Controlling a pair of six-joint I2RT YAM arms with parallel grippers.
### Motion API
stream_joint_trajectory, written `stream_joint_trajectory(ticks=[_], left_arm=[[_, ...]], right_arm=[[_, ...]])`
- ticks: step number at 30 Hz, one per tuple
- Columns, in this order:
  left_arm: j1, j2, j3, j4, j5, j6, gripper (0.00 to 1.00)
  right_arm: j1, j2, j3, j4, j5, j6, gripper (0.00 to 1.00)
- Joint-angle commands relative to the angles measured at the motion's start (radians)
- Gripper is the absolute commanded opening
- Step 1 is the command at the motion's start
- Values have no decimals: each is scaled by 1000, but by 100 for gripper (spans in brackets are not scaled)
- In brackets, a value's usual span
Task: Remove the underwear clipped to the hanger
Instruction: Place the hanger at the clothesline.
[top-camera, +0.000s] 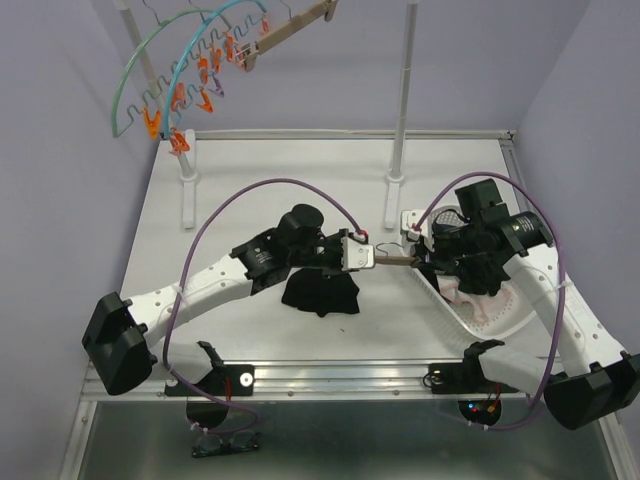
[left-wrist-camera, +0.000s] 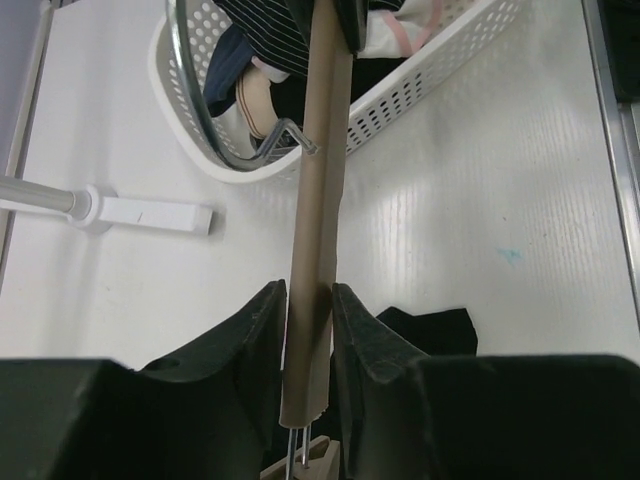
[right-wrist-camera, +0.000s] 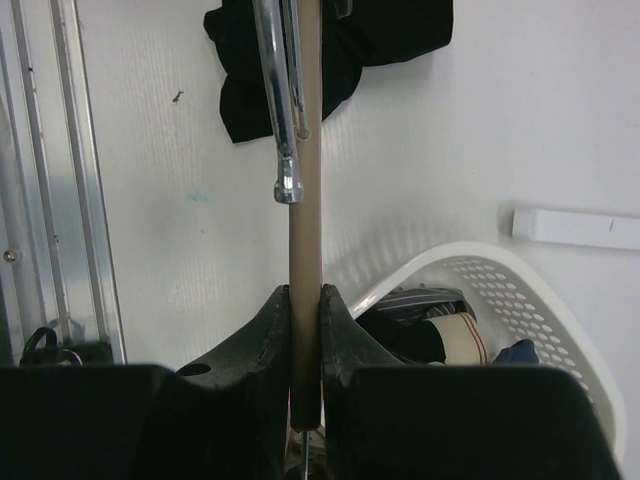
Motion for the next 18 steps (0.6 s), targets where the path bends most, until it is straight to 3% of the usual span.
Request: stream_joint_trajectory(ticks=[1,3,5,6,7,8,12,18], left_arm=[[-9,-2,48,20,5,36,33],[-13,3,48,-4,9,37,30],[-15,6,48,-10,12,39,21],[-16,8,48,-12,12,38,15],[-16,8,48,-15,13,41,2],[-16,8,48,-16,12,38,0],[-16,-3,53,-13,-37,-33,0],[-16,-49,17,11,-62,-119,0]], right_arm=[[4,-32,54,0,-63,-6,1],[4,-33,57,-1,-69,-3,1],[4,-35,59,0,-75,1,1],[4,-35,59,0,-75,1,1],[4,-35,59,0,-79,2,1],[4,-37,60,2,-81,4,1],[4,-44,62,25,-86,48,20],[4,-66,69,69,-89,117,30]])
